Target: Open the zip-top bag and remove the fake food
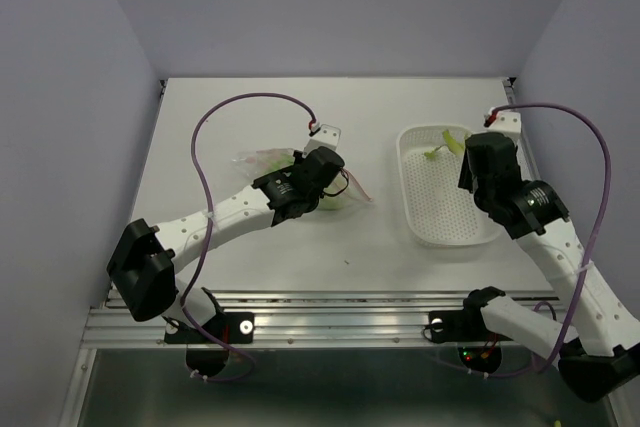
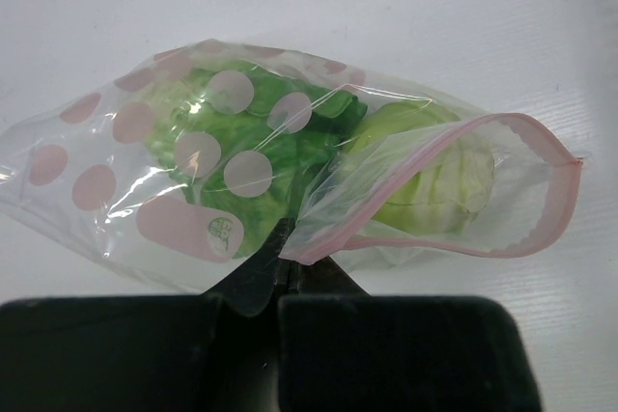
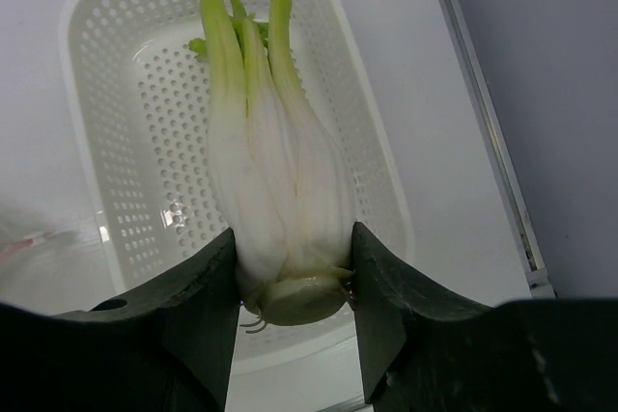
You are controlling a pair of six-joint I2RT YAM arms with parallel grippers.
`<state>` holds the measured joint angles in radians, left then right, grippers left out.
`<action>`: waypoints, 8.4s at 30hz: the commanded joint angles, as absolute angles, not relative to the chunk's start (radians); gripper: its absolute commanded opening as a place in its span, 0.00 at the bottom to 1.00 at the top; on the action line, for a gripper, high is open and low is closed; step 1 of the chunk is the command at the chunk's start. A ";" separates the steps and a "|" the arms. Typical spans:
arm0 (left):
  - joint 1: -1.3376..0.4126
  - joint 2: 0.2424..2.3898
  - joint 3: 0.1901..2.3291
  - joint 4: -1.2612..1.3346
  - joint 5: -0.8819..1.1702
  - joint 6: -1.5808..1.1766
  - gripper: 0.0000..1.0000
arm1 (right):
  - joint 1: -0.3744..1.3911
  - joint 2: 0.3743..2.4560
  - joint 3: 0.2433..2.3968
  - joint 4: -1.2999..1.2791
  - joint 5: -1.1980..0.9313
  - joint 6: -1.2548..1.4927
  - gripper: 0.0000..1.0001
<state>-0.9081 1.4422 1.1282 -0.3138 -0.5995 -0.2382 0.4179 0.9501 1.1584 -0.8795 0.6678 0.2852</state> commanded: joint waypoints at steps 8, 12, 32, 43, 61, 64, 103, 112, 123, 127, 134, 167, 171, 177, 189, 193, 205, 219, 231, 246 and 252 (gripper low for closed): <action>-0.904 1.404 1.154 -0.314 -0.611 -0.256 0.00 | 0.383 0.908 0.994 -0.571 0.670 0.190 0.01; -0.905 1.397 1.152 -0.311 -0.603 -0.264 0.00 | 0.374 0.920 0.970 -0.554 0.644 0.187 0.02; -0.907 1.312 1.083 -0.198 -0.555 -0.233 0.00 | 0.347 0.890 0.796 -0.465 0.519 0.139 0.19; -0.908 1.302 1.072 -0.193 -0.551 -0.229 0.00 | 0.337 0.874 0.770 -0.497 0.537 0.219 0.64; -0.911 1.308 1.089 -0.215 -0.546 -0.242 0.00 | 0.337 0.851 0.841 -0.572 0.405 0.232 1.00; -0.911 1.313 1.095 -0.213 -0.538 -0.244 0.00 | 0.337 0.851 0.883 -0.542 0.228 0.256 1.00; -0.960 1.382 1.143 -0.279 -0.552 -0.245 0.00 | 0.656 1.370 0.834 0.120 -0.087 0.807 1.00; -0.974 1.381 1.134 -0.278 -0.545 -0.238 0.00 | 0.675 1.459 0.873 0.196 -0.029 0.764 1.00; -0.983 1.374 1.128 -0.265 -0.525 -0.233 0.00 | 0.739 1.572 0.888 0.224 0.081 0.776 1.00; -0.985 1.379 1.124 -0.259 -0.518 -0.232 0.00 | 0.749 1.603 0.851 0.328 0.107 0.781 1.00; -0.991 1.381 1.120 -0.256 -0.511 -0.229 0.00 | 0.778 1.657 0.827 0.440 0.127 0.790 1.00; -0.991 1.388 1.109 -0.276 -0.587 -0.273 0.00 | 0.796 1.491 0.827 0.255 0.155 0.738 0.28; -0.985 1.402 1.121 -0.282 -0.597 -0.276 0.00 | 0.796 1.445 0.827 0.186 0.084 0.718 0.26; -0.977 1.413 1.120 -0.298 -0.609 -0.285 0.00 | 0.796 1.361 0.834 0.077 0.095 0.707 0.25; -0.963 1.407 1.115 -0.301 -0.607 -0.298 0.00 | 0.787 1.212 0.888 -0.158 0.147 0.628 0.24; -0.963 1.408 1.109 -0.295 -0.601 -0.290 0.00 | 0.753 1.135 0.900 -0.225 0.204 0.603 0.24; -0.963 1.402 1.114 -0.285 -0.591 -0.284 0.00 | 0.352 1.000 0.904 -0.432 0.331 0.525 0.27; -0.965 1.396 1.114 -0.291 -0.594 -0.284 0.00 | 0.115 1.106 0.841 -0.603 0.607 0.526 0.36; -0.963 1.394 1.112 -0.285 -0.571 -0.288 0.00 | 0.095 1.147 0.813 -0.641 0.514 0.597 0.87; -0.965 1.391 1.118 -0.288 -0.555 -0.293 0.00 | 0.095 0.930 0.887 -0.525 -0.050 0.410 1.00; -0.963 1.394 1.129 -0.290 -0.551 -0.291 0.00 | 0.107 0.931 0.796 -0.273 -0.483 0.504 1.00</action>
<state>-0.9665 1.4227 1.0962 -0.3035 -0.5480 -0.2897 0.0978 0.9295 0.8330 -0.4854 -0.1329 0.4679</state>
